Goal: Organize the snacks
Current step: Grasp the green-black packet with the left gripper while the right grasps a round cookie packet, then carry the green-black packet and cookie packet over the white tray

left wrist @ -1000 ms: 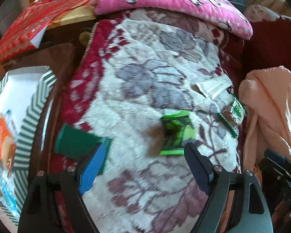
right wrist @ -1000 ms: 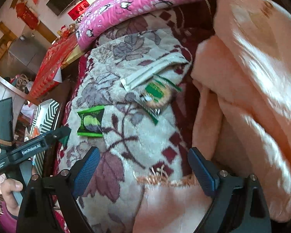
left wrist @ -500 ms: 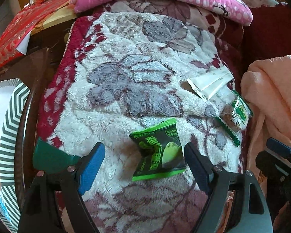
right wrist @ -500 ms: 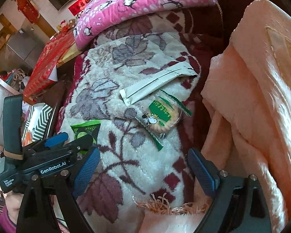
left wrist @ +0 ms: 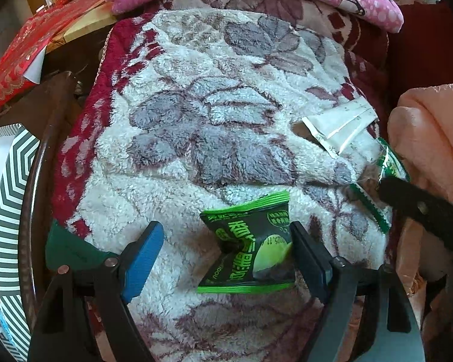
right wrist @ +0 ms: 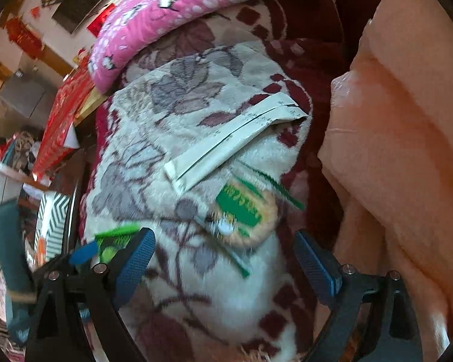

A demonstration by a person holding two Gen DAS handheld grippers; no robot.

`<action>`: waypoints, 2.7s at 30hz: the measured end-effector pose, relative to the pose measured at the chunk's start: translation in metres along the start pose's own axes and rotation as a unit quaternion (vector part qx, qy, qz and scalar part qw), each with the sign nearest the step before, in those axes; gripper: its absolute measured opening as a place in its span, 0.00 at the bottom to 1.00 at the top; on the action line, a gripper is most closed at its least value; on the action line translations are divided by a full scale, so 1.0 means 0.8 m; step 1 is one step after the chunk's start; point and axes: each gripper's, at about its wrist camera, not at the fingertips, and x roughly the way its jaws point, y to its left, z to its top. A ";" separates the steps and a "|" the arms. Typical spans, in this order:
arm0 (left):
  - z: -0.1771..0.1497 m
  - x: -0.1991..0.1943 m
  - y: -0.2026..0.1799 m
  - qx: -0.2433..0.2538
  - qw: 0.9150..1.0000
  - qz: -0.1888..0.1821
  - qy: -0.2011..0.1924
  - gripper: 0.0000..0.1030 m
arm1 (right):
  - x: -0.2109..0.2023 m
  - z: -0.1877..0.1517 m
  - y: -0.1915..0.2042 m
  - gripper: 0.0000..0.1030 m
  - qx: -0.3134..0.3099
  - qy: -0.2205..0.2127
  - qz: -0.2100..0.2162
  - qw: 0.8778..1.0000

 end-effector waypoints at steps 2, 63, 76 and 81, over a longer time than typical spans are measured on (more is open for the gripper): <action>0.001 0.001 -0.001 0.002 1.000 0.002 0.000 0.80 | 0.013 0.007 -0.002 0.92 0.009 0.004 -0.003 1.000; -0.046 -0.085 0.069 -0.025 0.998 -0.009 -0.057 0.40 | -0.021 -0.059 0.077 0.51 -0.158 0.017 -0.011 0.987; -0.066 -0.144 0.139 -0.054 0.993 0.028 -0.100 0.40 | -0.024 -0.078 0.185 0.51 -0.221 0.018 0.031 0.975; -0.074 -0.156 0.174 -0.076 0.991 0.039 -0.106 0.40 | -0.013 -0.085 0.226 0.51 -0.251 0.029 0.041 0.967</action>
